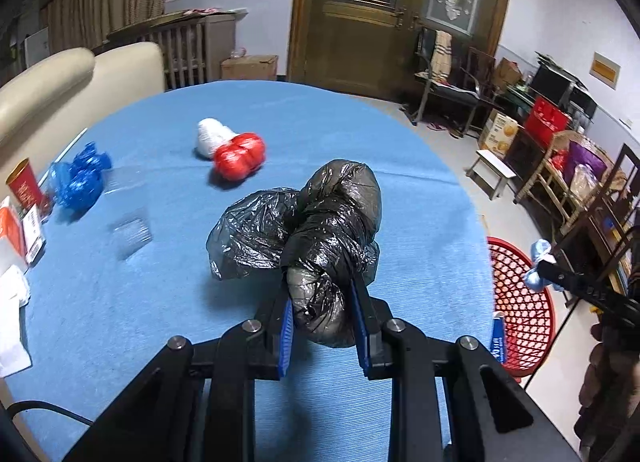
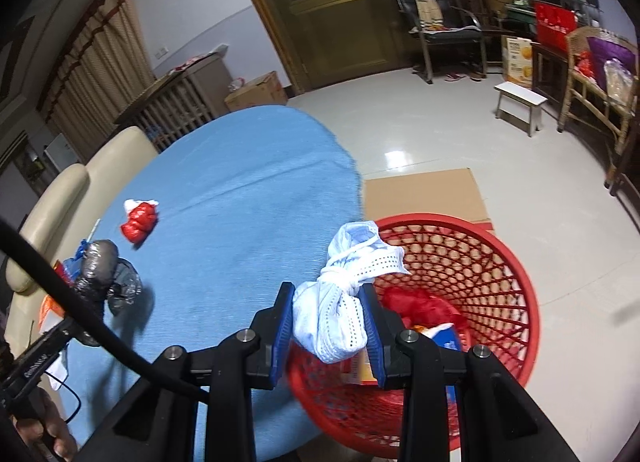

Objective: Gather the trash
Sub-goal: 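Drop the white mesh bag into the basket with the right gripper while the left carries the black bag over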

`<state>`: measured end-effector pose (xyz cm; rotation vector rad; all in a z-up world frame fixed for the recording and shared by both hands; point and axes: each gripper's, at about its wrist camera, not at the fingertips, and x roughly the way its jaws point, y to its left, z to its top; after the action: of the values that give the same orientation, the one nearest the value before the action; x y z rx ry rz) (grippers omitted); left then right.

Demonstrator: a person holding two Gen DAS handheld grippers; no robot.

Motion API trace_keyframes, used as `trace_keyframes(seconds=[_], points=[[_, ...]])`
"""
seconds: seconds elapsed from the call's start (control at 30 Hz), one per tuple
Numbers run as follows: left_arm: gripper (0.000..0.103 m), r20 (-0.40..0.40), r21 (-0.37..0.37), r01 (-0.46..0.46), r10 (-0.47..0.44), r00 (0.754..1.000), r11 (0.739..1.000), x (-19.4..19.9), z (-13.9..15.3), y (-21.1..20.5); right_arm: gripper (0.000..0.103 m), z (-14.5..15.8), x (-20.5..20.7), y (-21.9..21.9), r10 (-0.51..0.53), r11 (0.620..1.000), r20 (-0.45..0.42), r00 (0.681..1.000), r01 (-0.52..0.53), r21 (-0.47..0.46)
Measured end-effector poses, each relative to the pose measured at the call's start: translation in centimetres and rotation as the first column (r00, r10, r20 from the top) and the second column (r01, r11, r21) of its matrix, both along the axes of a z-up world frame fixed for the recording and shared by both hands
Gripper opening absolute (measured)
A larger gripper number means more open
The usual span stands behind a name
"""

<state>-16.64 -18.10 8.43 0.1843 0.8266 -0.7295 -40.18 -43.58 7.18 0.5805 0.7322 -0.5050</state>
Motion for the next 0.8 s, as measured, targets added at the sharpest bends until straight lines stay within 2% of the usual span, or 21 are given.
trace_keyframes(seconds=[0.3, 0.8], points=[[0.027, 0.016, 0.005, 0.097, -0.097, 0.995, 0.995, -2.3, 0.8, -3.3, 0.035, -2.3, -1.5, -1.8, -0.071, 0.997, -0.076, 0.995, 0.072, 0.01], [0.027, 0.025, 0.019, 0.233, -0.233, 0.972, 0.972, -5.7, 1.0, -8.0, 0.036, -3.8, -3.0, -3.3, -0.133, 0.99, -0.111, 0.985, 0.138, 0.041]])
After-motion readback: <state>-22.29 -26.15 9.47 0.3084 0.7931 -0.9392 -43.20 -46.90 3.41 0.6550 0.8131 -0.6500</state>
